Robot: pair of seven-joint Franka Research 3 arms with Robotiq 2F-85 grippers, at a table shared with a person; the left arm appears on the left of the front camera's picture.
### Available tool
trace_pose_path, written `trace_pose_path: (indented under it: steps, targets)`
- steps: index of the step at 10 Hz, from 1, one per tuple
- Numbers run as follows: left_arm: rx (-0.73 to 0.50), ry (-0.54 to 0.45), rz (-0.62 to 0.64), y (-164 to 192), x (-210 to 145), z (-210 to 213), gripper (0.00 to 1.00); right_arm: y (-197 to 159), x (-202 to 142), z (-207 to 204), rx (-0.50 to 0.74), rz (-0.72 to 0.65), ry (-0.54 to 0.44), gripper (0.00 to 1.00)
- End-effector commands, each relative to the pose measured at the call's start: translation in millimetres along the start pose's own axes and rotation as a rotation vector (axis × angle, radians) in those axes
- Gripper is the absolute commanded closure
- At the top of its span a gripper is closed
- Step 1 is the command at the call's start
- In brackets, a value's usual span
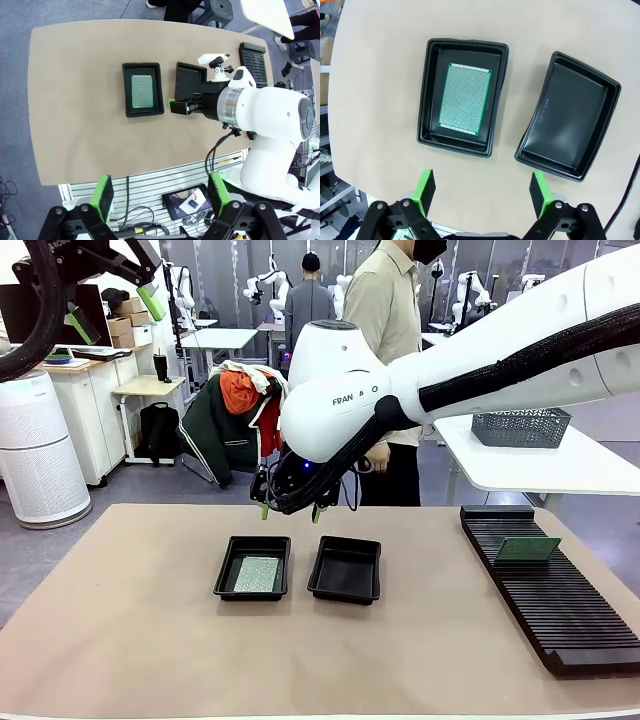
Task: Inspect and transfer BCBs to ESD trays.
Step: Pick up the ESD tray and place it on the left side of the table.
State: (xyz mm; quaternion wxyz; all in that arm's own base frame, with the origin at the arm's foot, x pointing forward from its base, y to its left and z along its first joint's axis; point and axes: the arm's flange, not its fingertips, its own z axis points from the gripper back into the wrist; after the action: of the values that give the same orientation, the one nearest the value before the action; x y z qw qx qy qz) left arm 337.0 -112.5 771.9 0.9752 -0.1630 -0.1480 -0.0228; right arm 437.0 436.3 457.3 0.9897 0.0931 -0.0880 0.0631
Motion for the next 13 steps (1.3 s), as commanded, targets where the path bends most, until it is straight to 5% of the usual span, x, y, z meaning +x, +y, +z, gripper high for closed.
trace_pose_path:
  steps: [1,5,13]
  targets:
    - [0.0,0.001,0.0,1,-1,-1,0.0,0,-1,0,-0.006,0.007,-0.001,0.0]
    - [0.0,0.0,0.0,0,0,0,0.0,-9,-1,8,0.025,-0.027,0.0,0.0]
    - [0.07,0.139,0.052,20,29,-155,0.0,-95,-16,72,0.358,-0.127,0.056,0.0]
